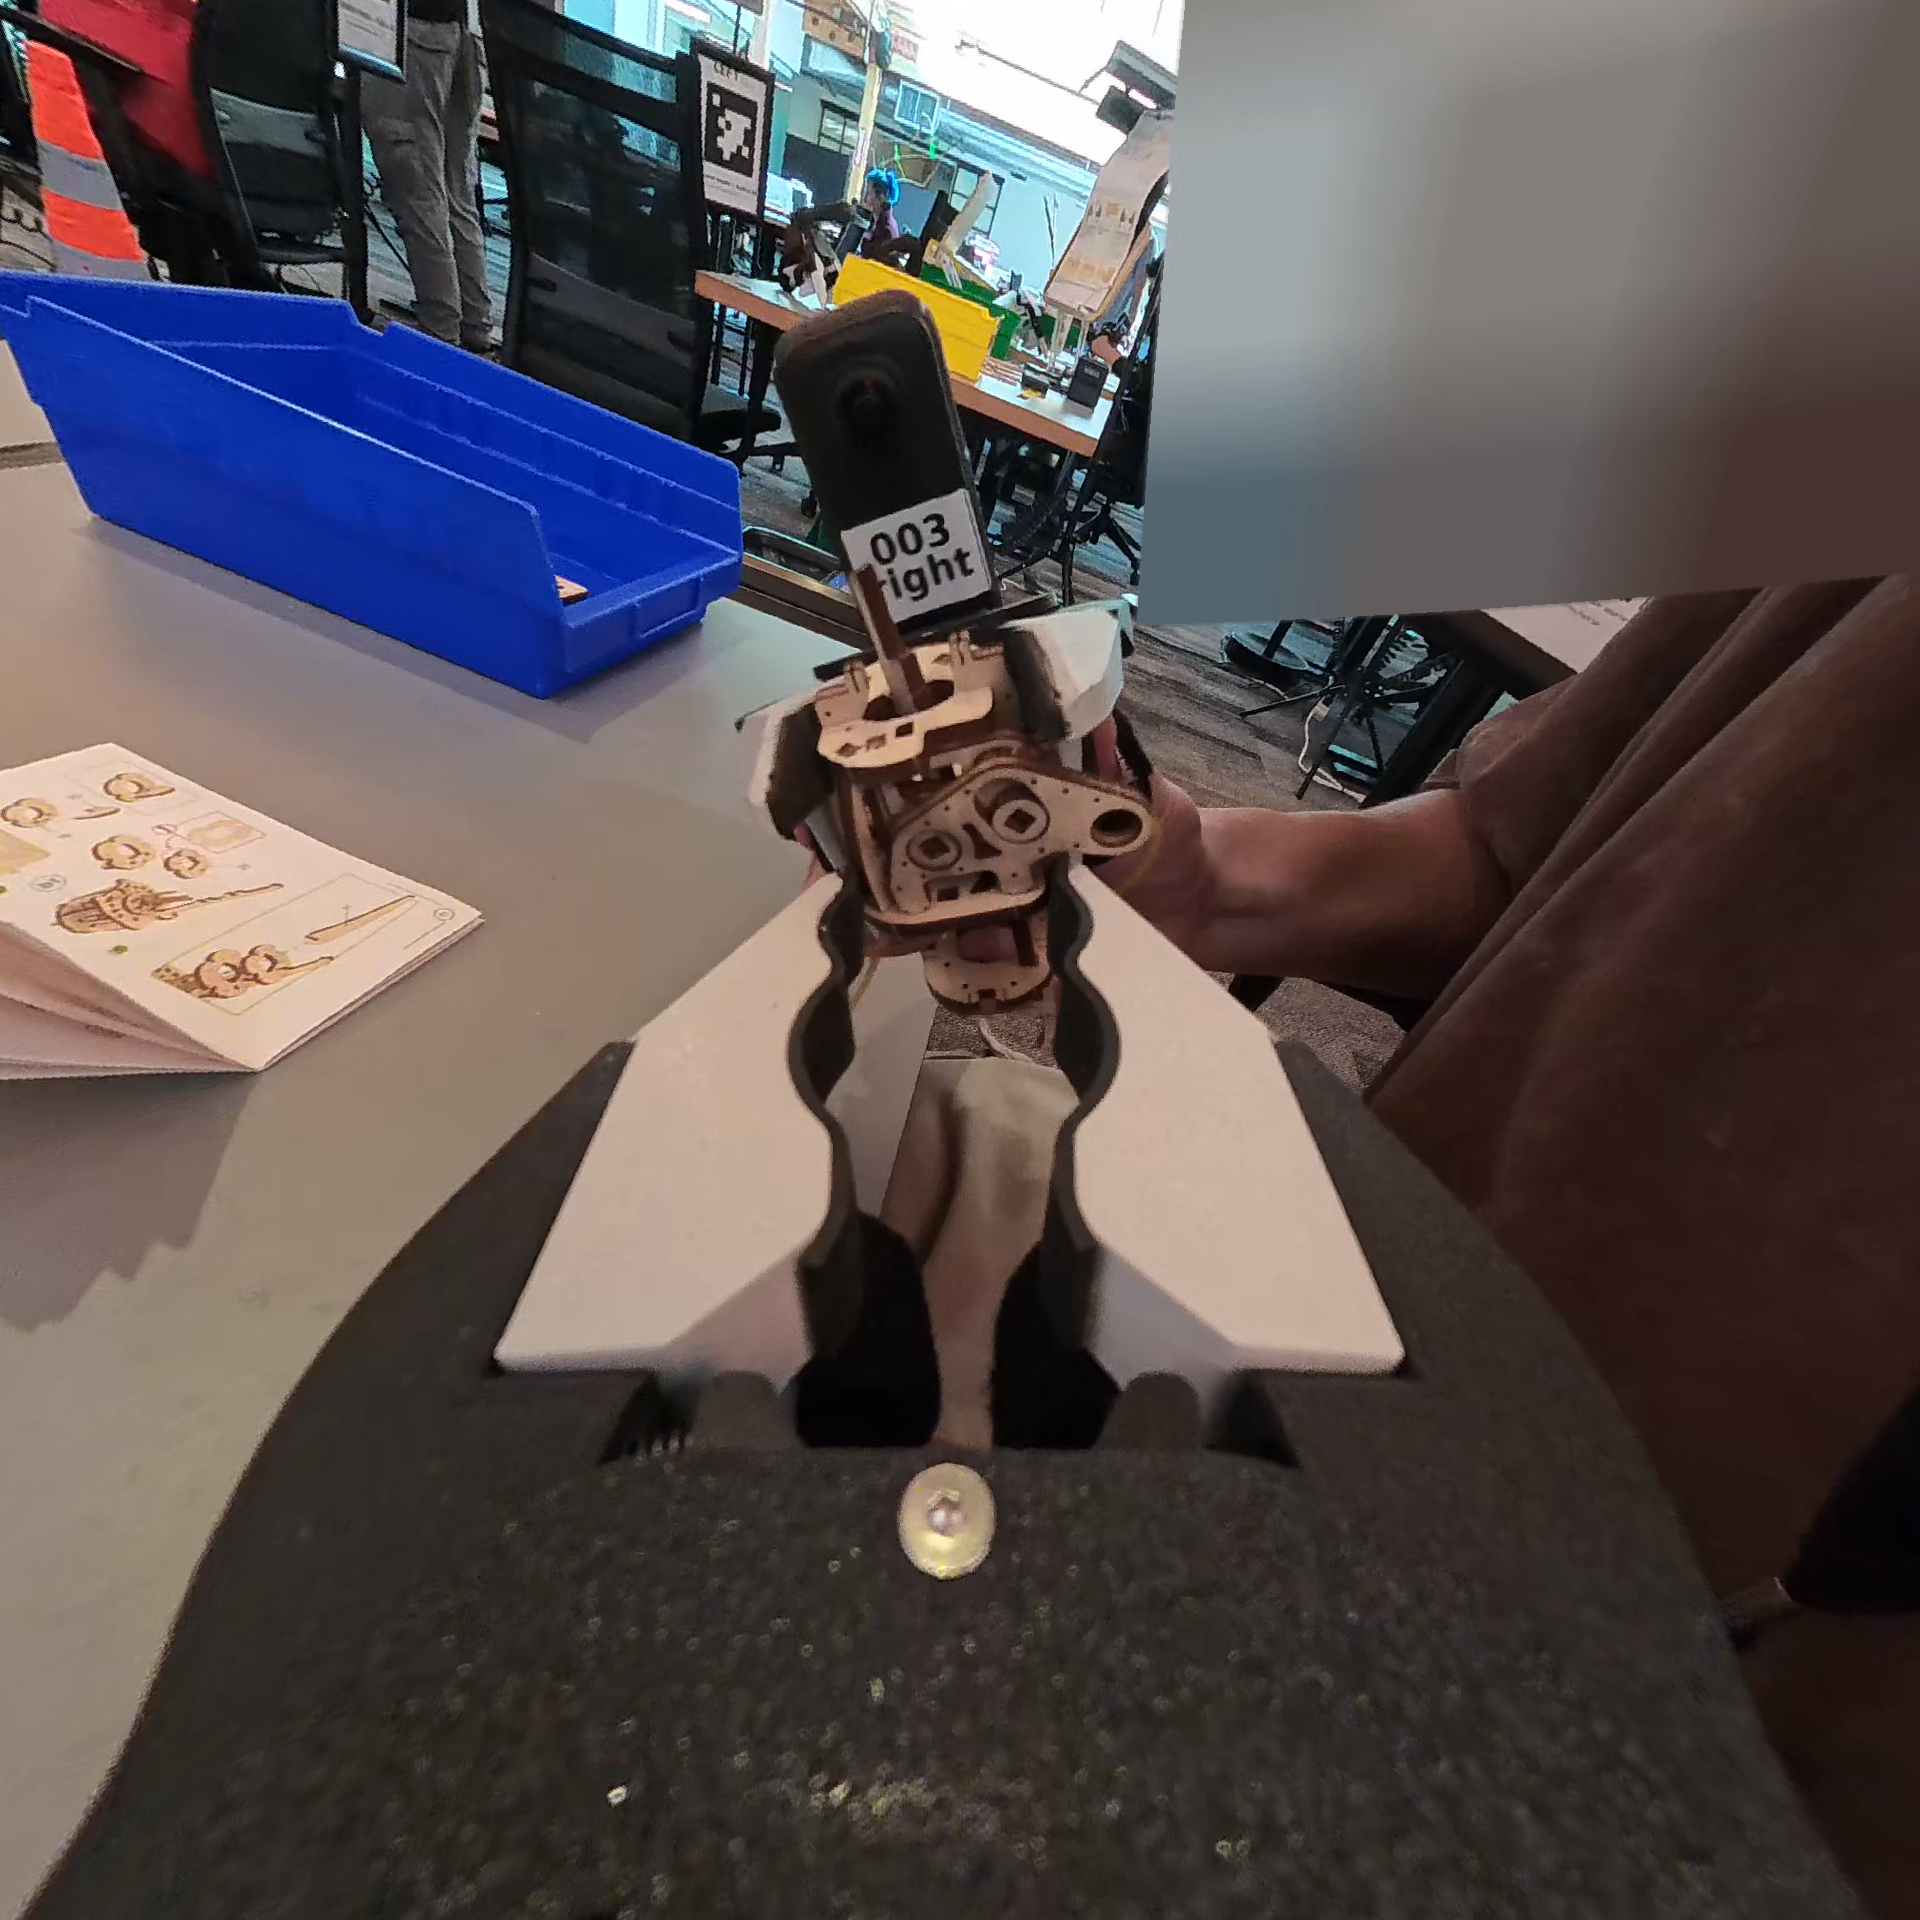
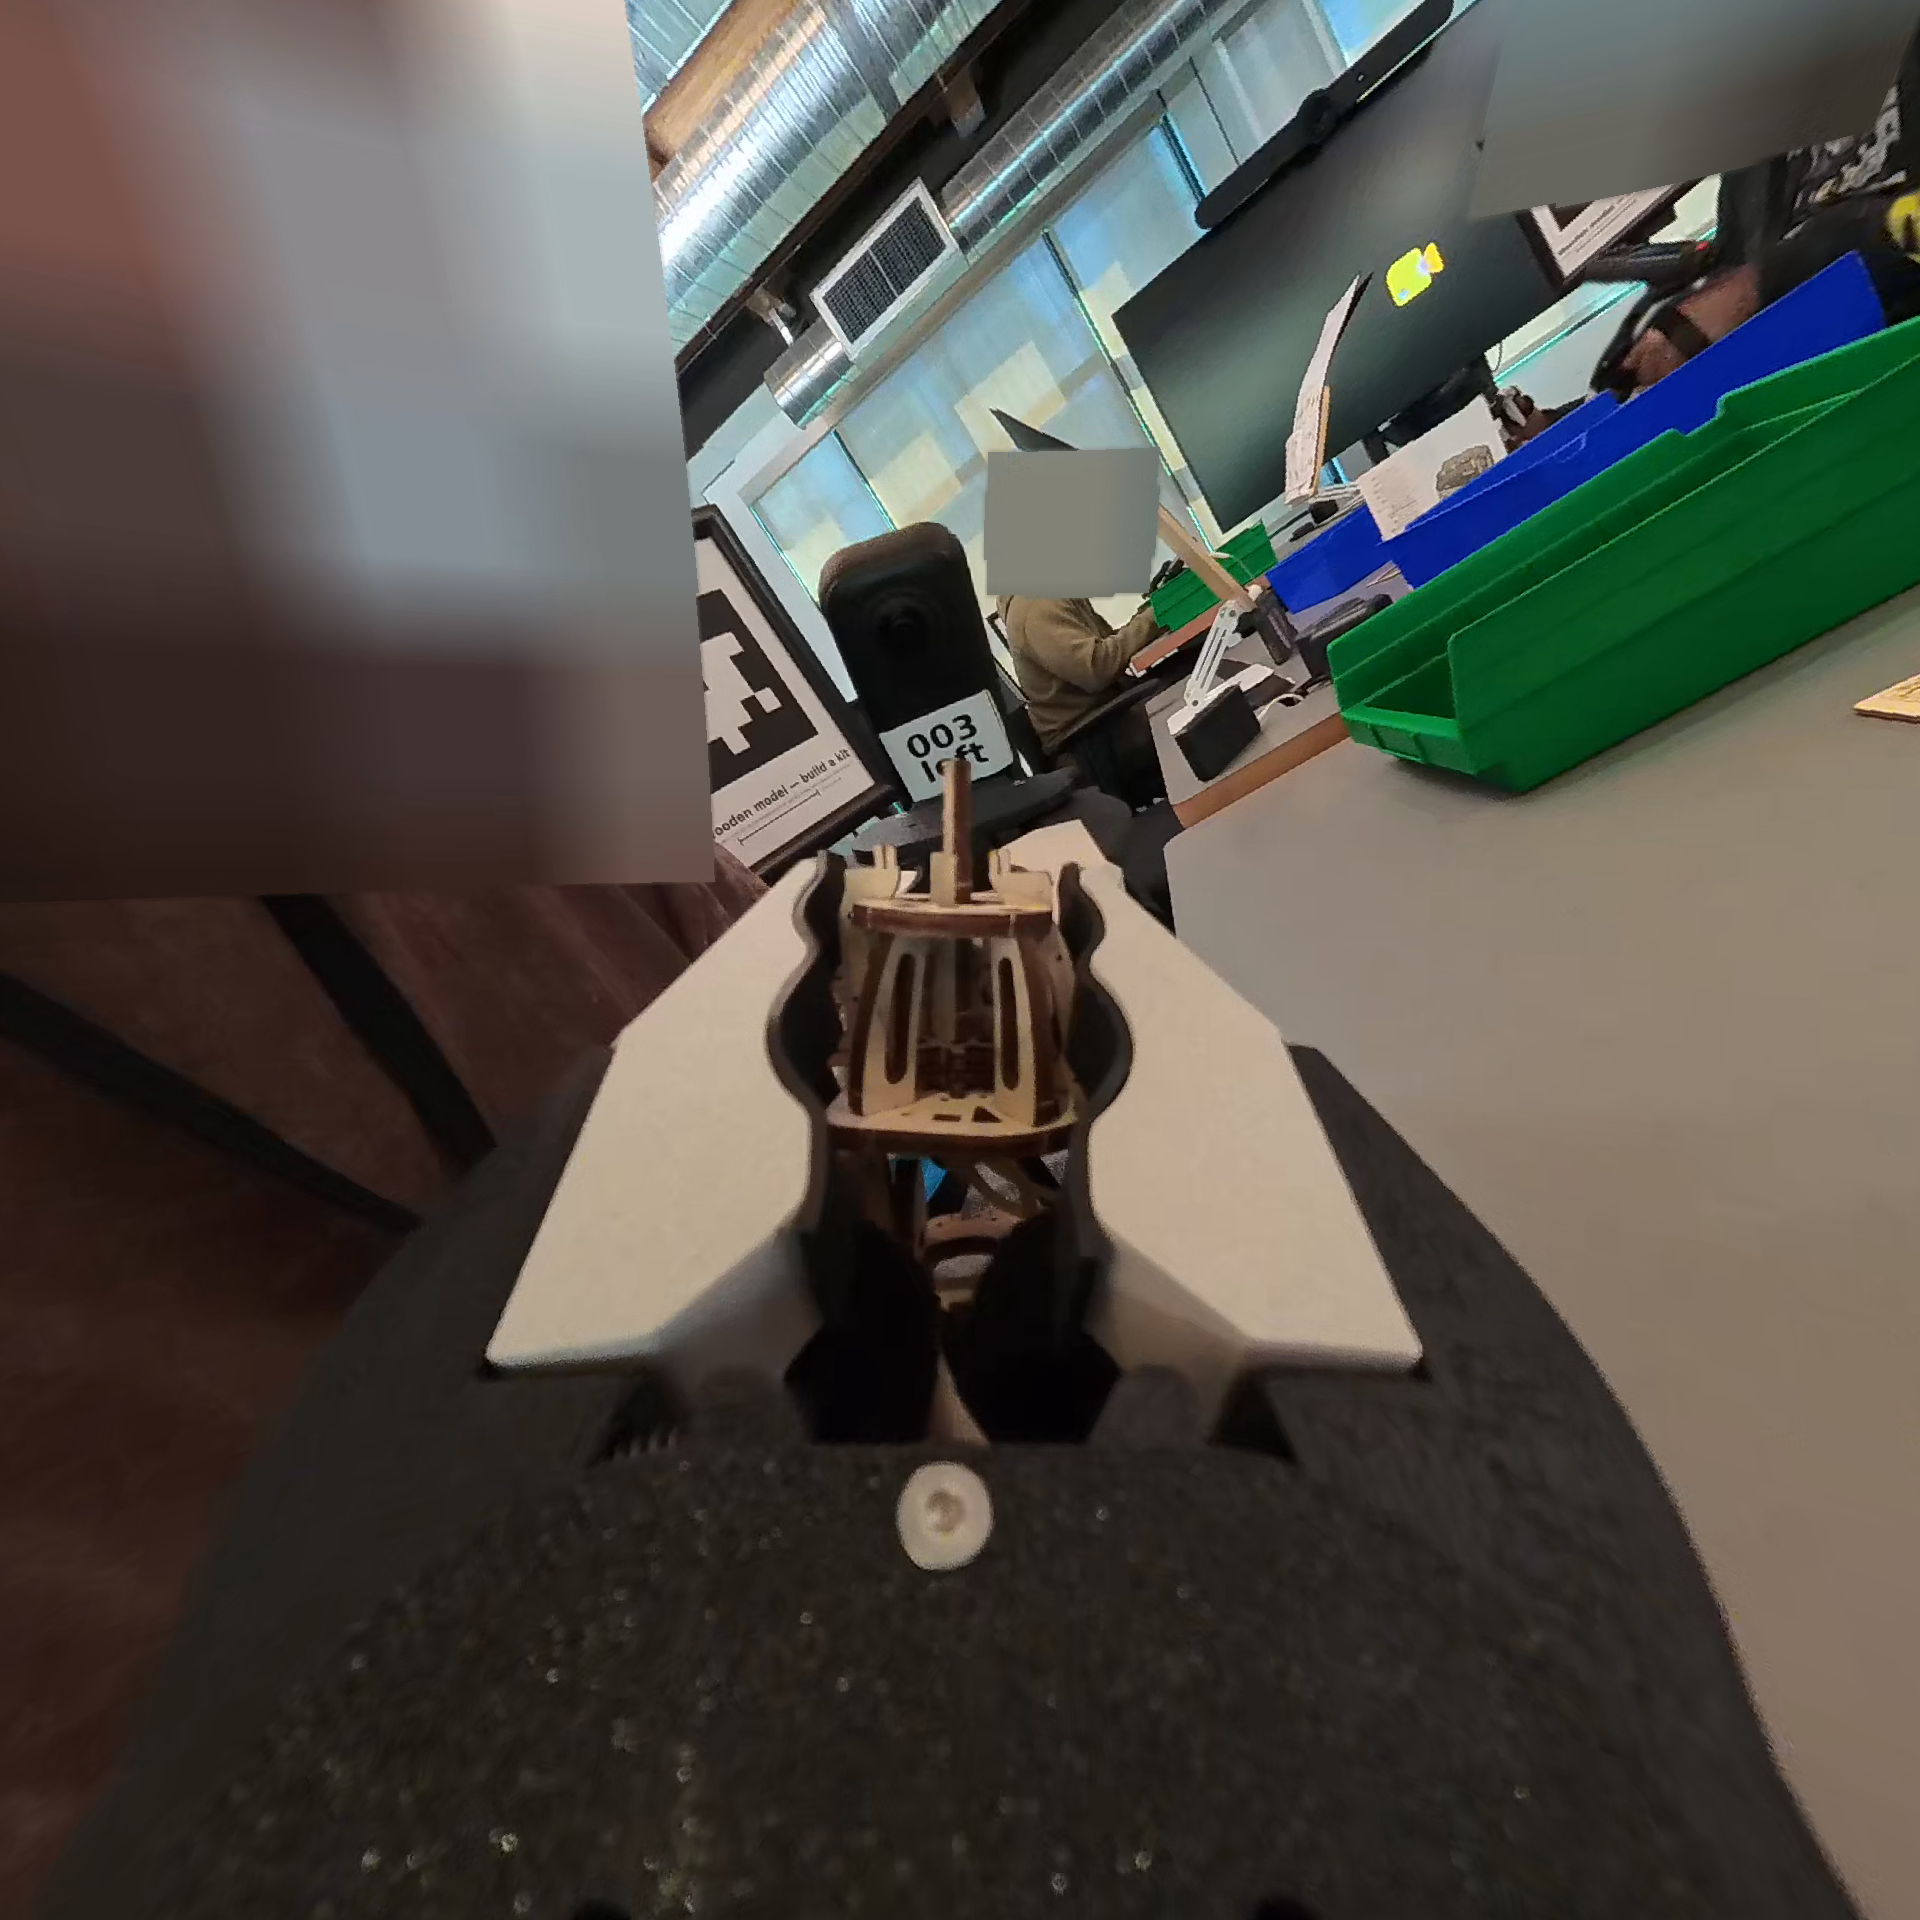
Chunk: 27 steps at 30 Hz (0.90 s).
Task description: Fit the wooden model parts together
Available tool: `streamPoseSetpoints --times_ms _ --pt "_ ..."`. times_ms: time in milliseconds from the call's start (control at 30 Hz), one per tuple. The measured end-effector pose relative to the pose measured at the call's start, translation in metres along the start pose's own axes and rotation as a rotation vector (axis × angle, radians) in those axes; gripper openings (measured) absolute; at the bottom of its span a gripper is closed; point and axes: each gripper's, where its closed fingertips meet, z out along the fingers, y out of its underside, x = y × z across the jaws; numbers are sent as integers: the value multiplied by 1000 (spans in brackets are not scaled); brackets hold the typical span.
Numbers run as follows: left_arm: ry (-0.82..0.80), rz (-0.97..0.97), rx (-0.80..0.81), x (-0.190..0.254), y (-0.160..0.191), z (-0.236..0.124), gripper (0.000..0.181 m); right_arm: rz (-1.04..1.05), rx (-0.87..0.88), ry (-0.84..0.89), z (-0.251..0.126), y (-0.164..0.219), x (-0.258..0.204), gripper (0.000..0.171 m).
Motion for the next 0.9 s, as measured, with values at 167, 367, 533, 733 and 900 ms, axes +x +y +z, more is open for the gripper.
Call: streamPoseSetpoints --times_ms 167,367,533,733,900 --pt "-11 11 -6 -1 1 0 33 -3 2 18 1 0 2 38" --pt "-16 2 6 -4 -1 -2 33 -6 49 37 3 -4 6 39" --pt "-26 23 25 -6 -6 -5 33 40 72 -6 -3 -7 6 47" --pt "-41 11 20 -12 -5 -8 33 43 5 17 -18 -5 11 54" --pt "-10 -53 32 -15 -2 -9 33 42 -12 27 -23 -7 11 50"
